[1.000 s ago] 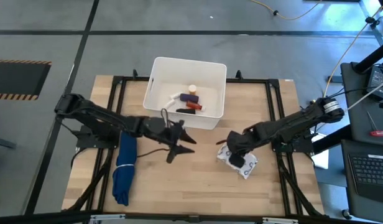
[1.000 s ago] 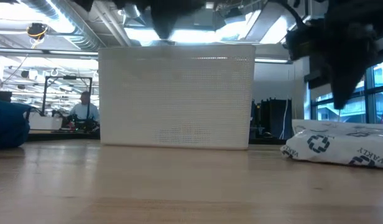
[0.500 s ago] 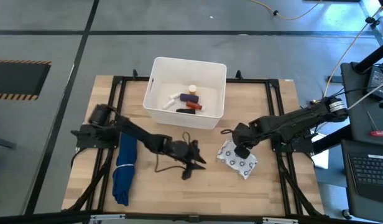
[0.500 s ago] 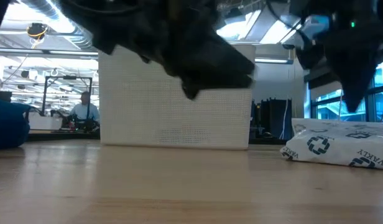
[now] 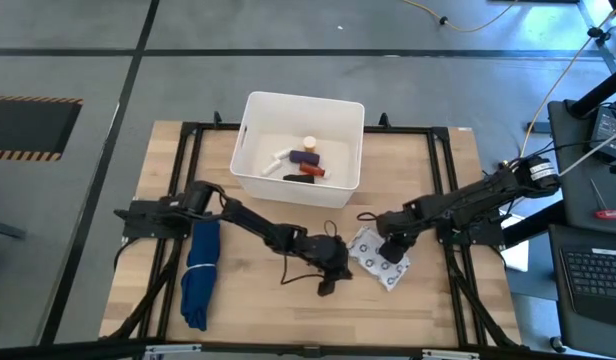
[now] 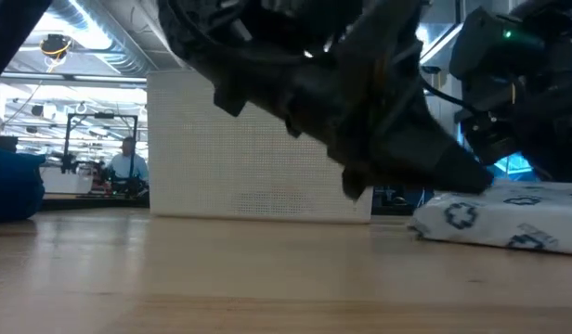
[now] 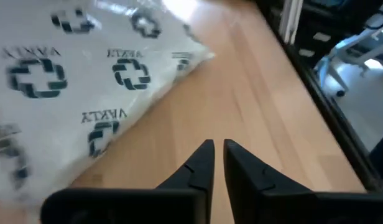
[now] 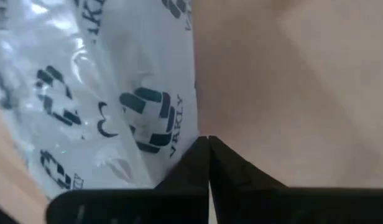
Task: Pick & place medical supplies in basket/bin
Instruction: Put the white mailer bag into the white bin
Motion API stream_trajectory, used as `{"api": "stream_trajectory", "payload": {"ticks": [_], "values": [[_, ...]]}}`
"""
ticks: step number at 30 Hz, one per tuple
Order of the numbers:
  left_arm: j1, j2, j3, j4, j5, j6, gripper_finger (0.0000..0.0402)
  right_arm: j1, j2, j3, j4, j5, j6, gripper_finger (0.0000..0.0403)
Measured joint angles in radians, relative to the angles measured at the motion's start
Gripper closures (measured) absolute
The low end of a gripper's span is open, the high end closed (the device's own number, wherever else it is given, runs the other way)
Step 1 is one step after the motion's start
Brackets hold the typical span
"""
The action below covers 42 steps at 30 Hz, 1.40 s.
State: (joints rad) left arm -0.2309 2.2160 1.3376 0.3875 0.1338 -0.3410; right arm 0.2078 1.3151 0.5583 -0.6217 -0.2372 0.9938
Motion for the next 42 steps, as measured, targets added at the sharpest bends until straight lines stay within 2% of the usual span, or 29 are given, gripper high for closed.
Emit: {"api": "stream_trajectory", "payload": {"ticks": [4,10,19,23,30,33,39,42], "values": [[0.012,0.016,0.007,-0.049,0.009,-0.039,0.0389,0.023,0.000,-0.008,0.122,-0.002,0.028,0.0402],[0.027,0.014,0.007,-0.107,-0.043,-0.042,0.0400,0.031,0.001,-0.010,0.266,0.004,0.053,0.0402],[0.030,0.012,0.007,-0.130,0.014,-0.069,0.0390,0.031,0.001,-0.009,0.290,0.013,0.045,0.0388],[0.020,0.013,0.007,-0.146,0.000,-0.094,0.0390,0.027,0.000,-0.007,0.260,0.010,0.022,0.0355],[0.016,0.014,0.007,-0.155,0.002,-0.094,0.0362,-0.029,-0.005,-0.007,0.169,0.018,0.033,0.0250],[0.016,0.014,0.007,-0.155,0.011,-0.094,0.0347,-0.056,-0.022,-0.007,0.150,0.018,0.026,0.0218],[0.018,0.014,0.007,-0.158,0.016,-0.094,0.0325,-0.105,-0.127,0.028,0.142,0.006,-0.030,0.0197],[0.022,0.014,0.007,-0.157,0.020,-0.094,0.0317,-0.123,-0.175,0.041,0.153,-0.050,-0.083,0.0196]]}}
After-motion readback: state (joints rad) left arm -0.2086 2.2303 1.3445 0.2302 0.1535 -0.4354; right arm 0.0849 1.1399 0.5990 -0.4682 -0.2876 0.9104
